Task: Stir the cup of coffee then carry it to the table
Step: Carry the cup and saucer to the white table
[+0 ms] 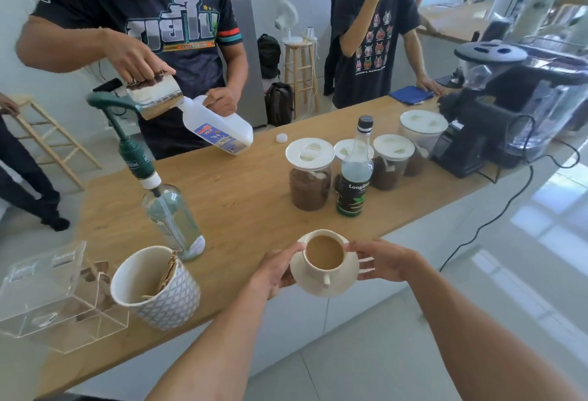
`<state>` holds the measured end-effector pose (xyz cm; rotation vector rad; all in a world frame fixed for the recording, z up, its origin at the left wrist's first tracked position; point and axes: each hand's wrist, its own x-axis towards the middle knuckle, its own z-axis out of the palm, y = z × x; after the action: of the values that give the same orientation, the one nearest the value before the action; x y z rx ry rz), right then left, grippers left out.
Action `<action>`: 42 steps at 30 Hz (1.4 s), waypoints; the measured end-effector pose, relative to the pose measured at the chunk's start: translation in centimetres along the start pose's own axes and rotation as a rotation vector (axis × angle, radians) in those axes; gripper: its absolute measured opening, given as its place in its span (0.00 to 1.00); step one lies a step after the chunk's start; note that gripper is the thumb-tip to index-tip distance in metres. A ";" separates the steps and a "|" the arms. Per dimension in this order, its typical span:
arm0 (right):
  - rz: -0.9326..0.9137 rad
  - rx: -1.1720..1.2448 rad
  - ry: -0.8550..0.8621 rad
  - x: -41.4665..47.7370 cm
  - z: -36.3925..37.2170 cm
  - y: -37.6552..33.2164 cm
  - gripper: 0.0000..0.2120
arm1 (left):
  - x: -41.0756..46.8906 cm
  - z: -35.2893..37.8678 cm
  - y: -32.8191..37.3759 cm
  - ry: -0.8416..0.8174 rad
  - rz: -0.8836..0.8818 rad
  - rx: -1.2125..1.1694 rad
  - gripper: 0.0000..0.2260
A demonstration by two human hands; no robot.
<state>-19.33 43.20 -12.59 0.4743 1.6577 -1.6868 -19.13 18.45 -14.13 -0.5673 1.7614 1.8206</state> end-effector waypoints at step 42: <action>-0.131 0.652 0.708 -35.2 -34.3 28.2 0.08 | -8.8 55.5 -9.6 -0.711 0.029 0.579 0.18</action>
<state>16.88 86.80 -11.67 1.4348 1.5601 -2.3239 -2.46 72.91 -12.76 0.3070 1.6460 1.1990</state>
